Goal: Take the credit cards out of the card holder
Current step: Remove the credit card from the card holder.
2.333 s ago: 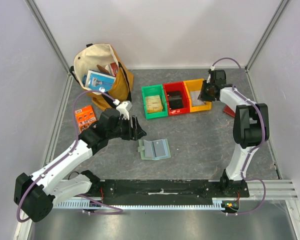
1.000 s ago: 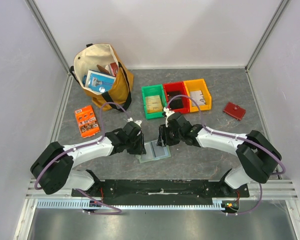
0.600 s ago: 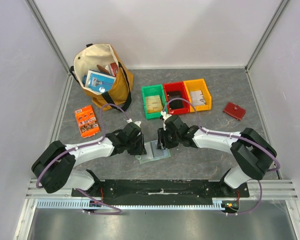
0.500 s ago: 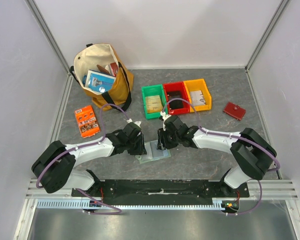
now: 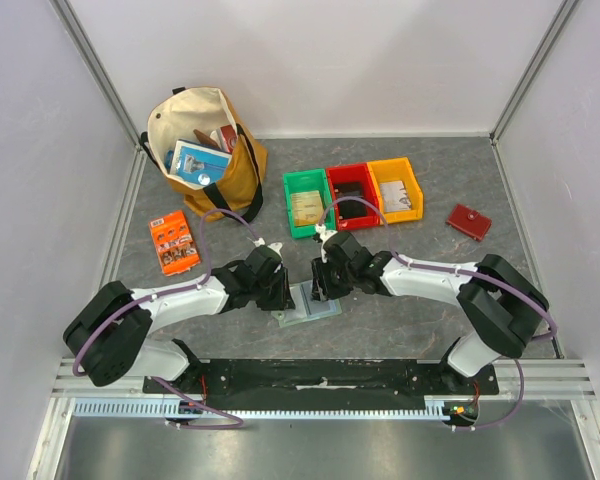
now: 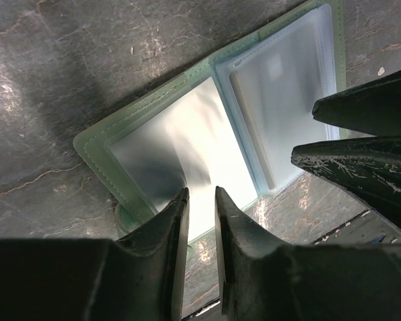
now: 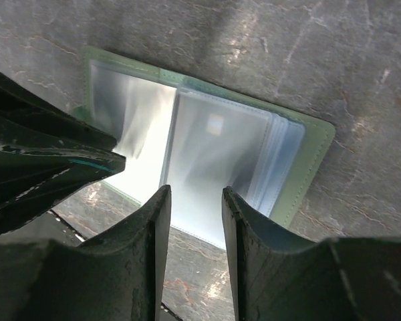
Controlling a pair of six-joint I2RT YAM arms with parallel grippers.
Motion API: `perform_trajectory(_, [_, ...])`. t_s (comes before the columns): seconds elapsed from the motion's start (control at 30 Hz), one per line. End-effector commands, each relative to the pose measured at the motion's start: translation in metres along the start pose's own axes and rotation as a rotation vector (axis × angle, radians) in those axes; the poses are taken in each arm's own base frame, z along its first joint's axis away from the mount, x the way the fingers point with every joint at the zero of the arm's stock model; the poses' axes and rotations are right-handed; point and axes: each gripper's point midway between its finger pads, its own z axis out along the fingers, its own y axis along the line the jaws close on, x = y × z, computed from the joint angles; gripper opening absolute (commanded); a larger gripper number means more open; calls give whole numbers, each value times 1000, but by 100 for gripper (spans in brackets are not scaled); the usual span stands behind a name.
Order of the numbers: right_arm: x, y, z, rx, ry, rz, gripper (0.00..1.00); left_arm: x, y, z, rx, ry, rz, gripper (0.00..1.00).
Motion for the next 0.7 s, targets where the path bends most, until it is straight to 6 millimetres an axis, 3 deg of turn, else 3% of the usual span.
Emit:
perform_trajectory(0.0, [-17,-6,-5,73,-56,-11,45,4,1,2,5,4,-32,28])
perform_trajectory(0.47, [-11,-6,1,89,-33,-29,47,6,0,3,11,8,-35,28])
perform_trajectory(0.67, [3,1,15,52,18,-35,47,9,1,5,15,16,-46,28])
